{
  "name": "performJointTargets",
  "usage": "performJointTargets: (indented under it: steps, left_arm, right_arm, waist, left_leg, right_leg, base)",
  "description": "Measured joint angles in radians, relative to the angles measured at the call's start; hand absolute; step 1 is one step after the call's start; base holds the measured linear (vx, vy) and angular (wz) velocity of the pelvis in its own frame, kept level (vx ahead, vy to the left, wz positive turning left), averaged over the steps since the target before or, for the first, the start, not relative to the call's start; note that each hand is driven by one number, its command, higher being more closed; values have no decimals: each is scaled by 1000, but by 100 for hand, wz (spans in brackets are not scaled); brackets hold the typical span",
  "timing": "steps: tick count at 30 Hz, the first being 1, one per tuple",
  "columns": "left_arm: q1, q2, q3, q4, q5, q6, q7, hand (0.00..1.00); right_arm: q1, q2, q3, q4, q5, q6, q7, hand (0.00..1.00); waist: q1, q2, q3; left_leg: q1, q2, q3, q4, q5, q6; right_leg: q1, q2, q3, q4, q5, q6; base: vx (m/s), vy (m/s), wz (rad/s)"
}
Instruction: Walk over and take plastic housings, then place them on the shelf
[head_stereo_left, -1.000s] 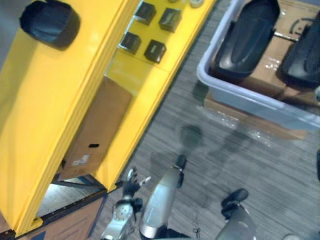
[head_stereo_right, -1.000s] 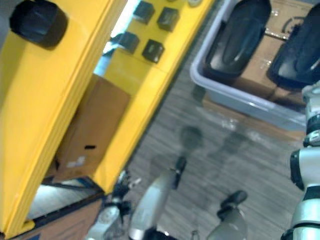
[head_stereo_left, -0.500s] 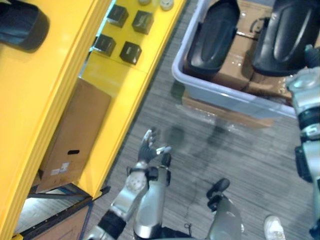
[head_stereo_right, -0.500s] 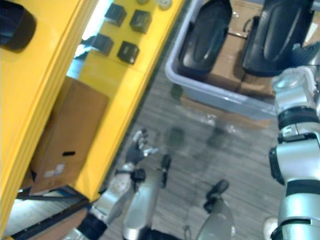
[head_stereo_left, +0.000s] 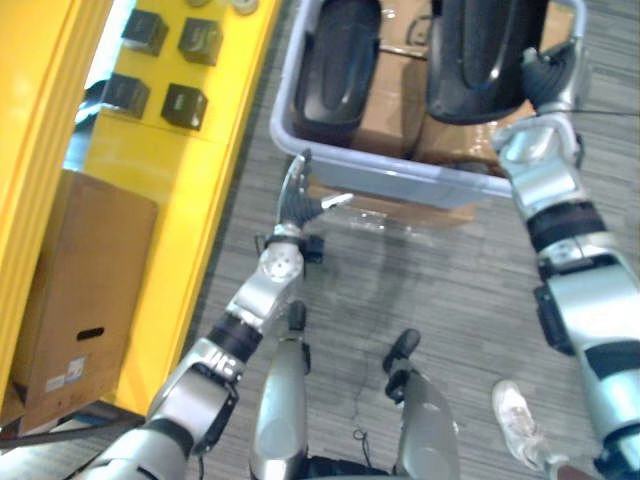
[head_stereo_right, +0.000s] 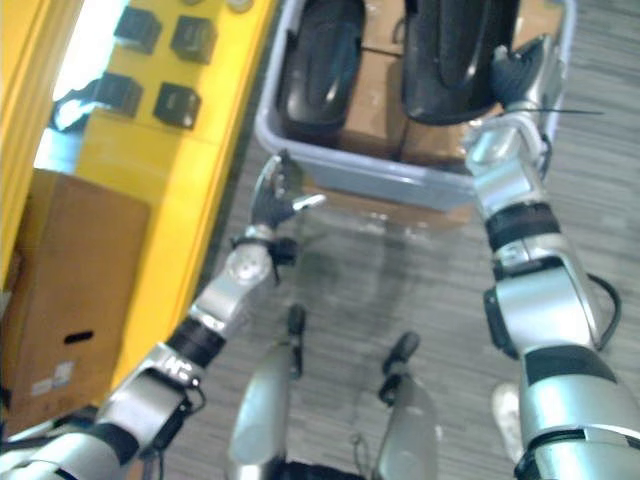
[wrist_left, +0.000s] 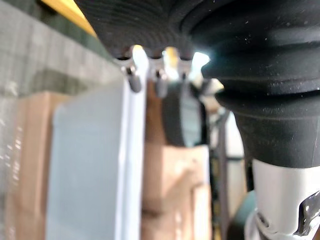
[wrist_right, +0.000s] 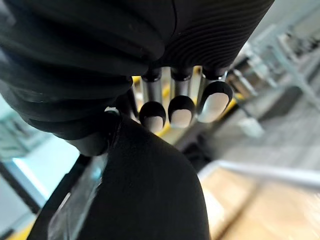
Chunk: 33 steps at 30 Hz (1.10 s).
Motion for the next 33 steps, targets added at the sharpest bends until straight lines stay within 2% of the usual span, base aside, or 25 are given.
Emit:
performJointTargets:
  steps: [1, 5, 7, 10, 12, 13, 15, 23, 28, 33]
  left_arm:
    - [-2, 7, 1, 7, -2, 2, 0, 0]
    - [-10, 18, 3, 22, -28, 19, -2, 0]
    - [-16, 19, 8, 22, -42, 25, -10, 0]
    - [-16, 18, 10, 21, -123, 41, -33, 0]
    - [-17, 18, 10, 18, -235, 42, -88, 0]
    - [-17, 17, 9, 17, -253, 42, -94, 0]
    - [-19, 17, 11, 16, -378, 40, -134, 0]
    - [-20, 15, 12, 17, -777, 40, -295, 0]
    - [-18, -2, 13, 19, -824, 39, -314, 0]
    - [-10, -10, 13, 41, -813, 39, -274, 0]
  right_arm:
    - [0, 13, 1, -18, -20, -19, -1, 100]
    - [36, 33, 3, -112, -85, -55, -1, 100]
    - [97, 39, 4, -192, -118, -81, 4, 100]
    - [164, 60, 11, -260, -147, -103, 27, 100]
    - [201, 68, 23, -288, -178, -115, 60, 100]
    - [208, 71, 24, -289, -188, -118, 66, 100]
    - [233, 80, 26, -290, -207, -129, 85, 100]
    - [290, 82, 62, -313, -252, -138, 108, 100]
    - [330, 83, 65, -321, -252, -152, 112, 100]
    - [369, 92, 67, -324, -253, -161, 129, 100]
  waist:
    - [-16, -4, 0]
    - [-32, -17, -3]
    - [-39, -37, -12]
    - [-49, -62, -23]
    - [-58, -74, -30]
    - [-60, -75, -30]
    - [-67, -76, -31]
    - [-68, -78, -33]
    - [-70, -80, -58]
    - [-69, -82, -107]
  left_leg:
    - [15, 2, 1, -14, 8, -3]
    - [92, 10, 25, -62, 23, -10]
    - [127, 11, 33, -101, 39, -14]
    - [174, 9, 44, -149, 57, -18]
    - [208, 6, 49, -180, 70, -21]
    - [217, 5, 50, -185, 72, -21]
    - [250, 0, 54, -215, 84, -20]
    - [319, -11, 78, -303, 124, -17]
    - [330, -17, 78, -313, 126, -17]
    - [350, -23, 80, -337, 128, -15]
  right_leg:
    - [11, 3, 0, -4, 0, 0]
    - [58, 15, 14, -19, 1, -1]
    - [78, 19, 14, -28, 1, -1]
    - [104, 21, 17, -38, 1, -1]
    - [123, 20, 17, -43, 1, -2]
    - [130, 20, 17, -45, 1, -2]
    - [153, 18, 16, -55, 1, -1]
    - [176, 12, 21, -60, 2, 1]
    - [196, 11, 15, -81, 7, 8]
    - [222, 12, 10, -112, 14, 18]
  base:
    - [-10, -46, -7]
    - [-5, -39, -11]
    - [13, -36, 0]
    - [30, -9, -4]
    - [16, 2, 0]
    - [0, 0, 0]
    - [0, 0, 0]
    - [-1, 5, -2]
    - [5, 15, 3]
    - [28, 17, 3]
